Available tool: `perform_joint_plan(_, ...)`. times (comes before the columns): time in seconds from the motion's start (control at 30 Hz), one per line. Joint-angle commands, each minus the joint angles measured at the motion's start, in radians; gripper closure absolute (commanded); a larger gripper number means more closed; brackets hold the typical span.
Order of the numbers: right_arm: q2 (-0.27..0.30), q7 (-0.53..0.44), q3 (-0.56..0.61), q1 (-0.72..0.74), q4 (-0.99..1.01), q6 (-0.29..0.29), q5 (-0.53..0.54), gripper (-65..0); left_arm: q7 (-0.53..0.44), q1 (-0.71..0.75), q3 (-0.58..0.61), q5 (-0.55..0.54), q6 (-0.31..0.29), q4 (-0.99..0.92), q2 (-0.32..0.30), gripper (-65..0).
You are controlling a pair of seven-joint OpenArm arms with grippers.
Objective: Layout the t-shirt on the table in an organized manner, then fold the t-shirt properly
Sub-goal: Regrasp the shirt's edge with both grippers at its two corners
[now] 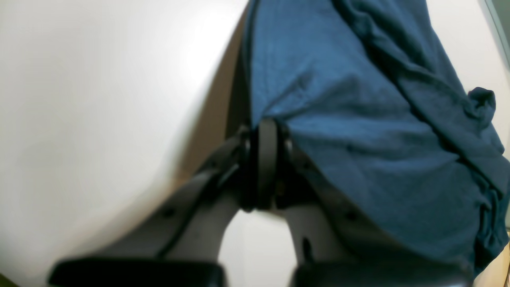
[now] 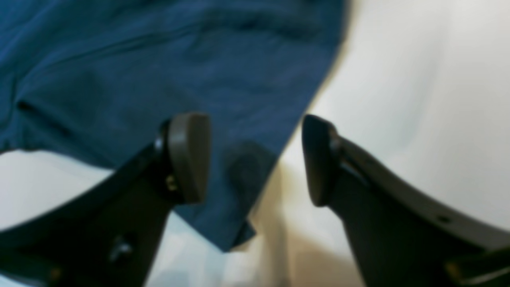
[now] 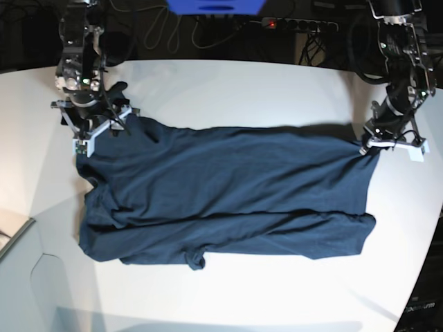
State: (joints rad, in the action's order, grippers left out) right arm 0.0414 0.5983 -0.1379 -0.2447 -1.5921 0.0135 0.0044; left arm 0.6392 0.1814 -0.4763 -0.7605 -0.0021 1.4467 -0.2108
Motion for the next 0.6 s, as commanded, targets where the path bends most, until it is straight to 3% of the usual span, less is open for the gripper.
perform_joint_plan(0.0, 0.005, -0.021, -0.001, 0.008, -0.015, -0.001, -0.007, -41.9, -0.012, -0.01, -0.005, -0.007, -0.003, 0.016, -0.012, 0.0)
perform_joint_plan(0.57, -0.036, -0.019, 0.004, 0.017, 0.111, -0.001, -0.008, -40.9, -0.012, -0.01, -0.005, -0.007, -0.003, 0.016, -0.016, 0.0)
